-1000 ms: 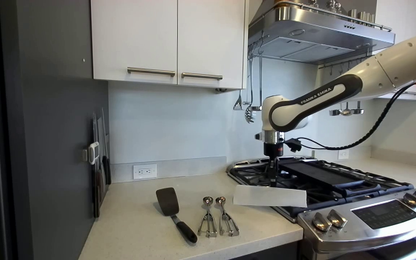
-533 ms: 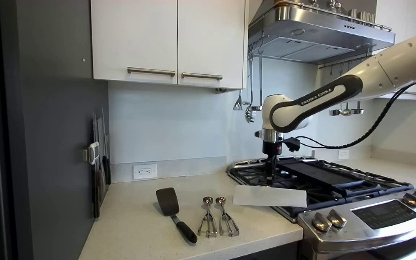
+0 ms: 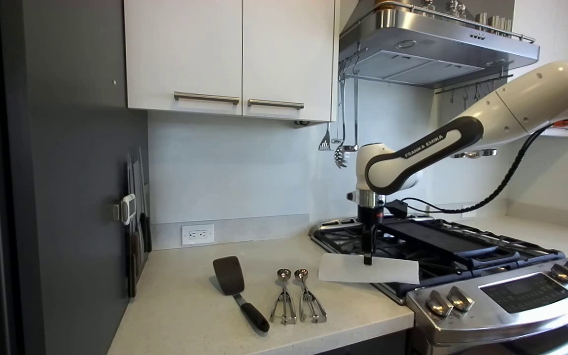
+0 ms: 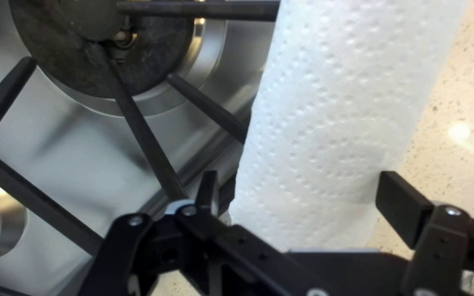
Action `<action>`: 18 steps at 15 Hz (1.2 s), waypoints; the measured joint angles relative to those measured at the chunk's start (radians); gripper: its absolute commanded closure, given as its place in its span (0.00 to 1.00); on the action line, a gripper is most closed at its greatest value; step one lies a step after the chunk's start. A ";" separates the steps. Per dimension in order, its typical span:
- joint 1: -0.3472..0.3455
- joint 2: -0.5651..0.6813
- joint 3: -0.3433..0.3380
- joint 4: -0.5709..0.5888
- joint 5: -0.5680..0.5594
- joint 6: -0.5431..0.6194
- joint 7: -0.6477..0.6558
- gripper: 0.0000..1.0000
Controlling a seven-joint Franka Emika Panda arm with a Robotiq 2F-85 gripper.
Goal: Use the paper towel to wipe the black tray
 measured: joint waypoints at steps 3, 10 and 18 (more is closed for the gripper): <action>0.000 0.019 0.000 0.000 0.002 0.000 -0.006 0.58; -0.001 0.022 0.002 0.003 0.016 -0.002 -0.014 1.00; 0.003 -0.123 0.007 -0.027 0.025 -0.015 0.069 1.00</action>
